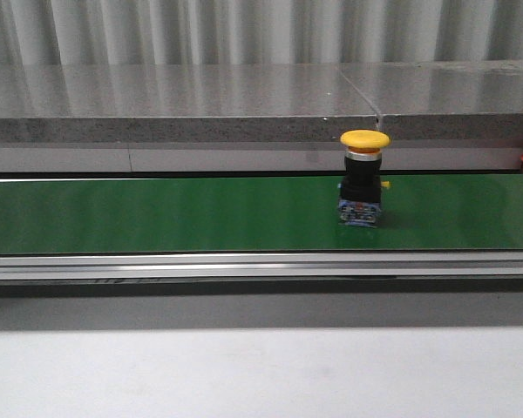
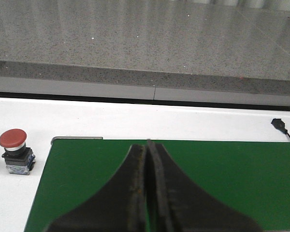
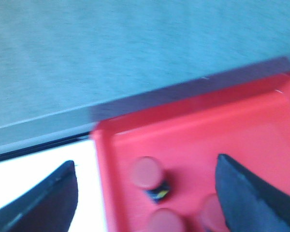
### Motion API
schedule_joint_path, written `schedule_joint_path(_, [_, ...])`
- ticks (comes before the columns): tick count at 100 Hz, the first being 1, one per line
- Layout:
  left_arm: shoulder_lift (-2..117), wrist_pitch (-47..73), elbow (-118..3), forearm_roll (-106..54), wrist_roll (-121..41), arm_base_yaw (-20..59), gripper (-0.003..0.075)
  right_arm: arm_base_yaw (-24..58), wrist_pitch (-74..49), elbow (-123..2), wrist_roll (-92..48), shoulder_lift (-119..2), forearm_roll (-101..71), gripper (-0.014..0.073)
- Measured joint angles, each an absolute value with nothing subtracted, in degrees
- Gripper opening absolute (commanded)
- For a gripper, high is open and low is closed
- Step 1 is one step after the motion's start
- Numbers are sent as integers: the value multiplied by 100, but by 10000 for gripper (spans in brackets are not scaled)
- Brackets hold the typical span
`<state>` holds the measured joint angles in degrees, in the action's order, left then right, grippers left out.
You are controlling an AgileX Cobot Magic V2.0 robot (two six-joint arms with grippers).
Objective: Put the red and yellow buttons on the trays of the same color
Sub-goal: 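Carry the red button into the red tray and release it, then lower the right gripper onto the yellow button on the belt and grasp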
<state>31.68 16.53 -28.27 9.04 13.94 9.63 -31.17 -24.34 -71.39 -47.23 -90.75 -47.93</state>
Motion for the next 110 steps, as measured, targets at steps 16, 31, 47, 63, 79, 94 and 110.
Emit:
schedule_joint_path(16, [3168, 1653, -2827, 904, 1394, 963, -21, -2708, -3277, -7139, -4736, -8490, -4540, 582])
schedule_joint_path(31, [3168, 1653, -2827, 904, 1394, 963, -21, -2311, -3793, -6889, -4736, -7985, -4342, 582])
schedule_joint_path(47, [3168, 1653, -2827, 904, 1394, 963, -21, -1902, -3988, -6181, -4736, -7517, -3965, 582])
schedule_joint_path(63, [3168, 1653, -2827, 904, 1394, 963, -21, -1445, -4008, -5454, -4736, -7252, -3696, 581])
schedule_joint_path(79, [3168, 1653, -2827, 904, 1394, 963, -21, -883, -4112, -5178, -4736, -7241, -3444, 581])
schedule_joint_path(94, [3168, 1653, -2827, 904, 1394, 963, -21, -369, -4121, -5155, -4736, -7292, -3396, 581])
schedule_joint_path(110, [3168, 1653, -2827, 904, 1394, 963, -21, -36, -4023, -5155, -4736, -7618, -3396, 581])
